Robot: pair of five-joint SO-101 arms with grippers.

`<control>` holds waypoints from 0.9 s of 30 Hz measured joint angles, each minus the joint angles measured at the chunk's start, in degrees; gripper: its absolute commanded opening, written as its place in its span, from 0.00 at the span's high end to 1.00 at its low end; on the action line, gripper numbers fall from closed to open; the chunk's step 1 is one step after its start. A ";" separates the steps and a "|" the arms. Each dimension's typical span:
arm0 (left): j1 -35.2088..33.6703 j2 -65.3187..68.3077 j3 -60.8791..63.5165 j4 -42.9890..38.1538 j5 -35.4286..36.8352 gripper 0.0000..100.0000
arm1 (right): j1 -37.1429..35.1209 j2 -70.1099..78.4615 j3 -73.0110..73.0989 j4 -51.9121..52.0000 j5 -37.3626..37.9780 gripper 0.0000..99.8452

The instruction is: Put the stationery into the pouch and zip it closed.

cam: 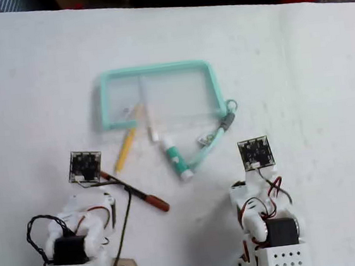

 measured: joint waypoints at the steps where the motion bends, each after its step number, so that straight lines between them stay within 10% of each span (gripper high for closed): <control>1: 0.00 0.00 0.00 0.00 0.00 0.97 | 0.00 0.00 0.00 0.00 0.00 0.98; 27: 4.48 0.00 0.00 0.00 0.00 0.97 | -12.22 0.00 0.00 0.00 0.00 0.98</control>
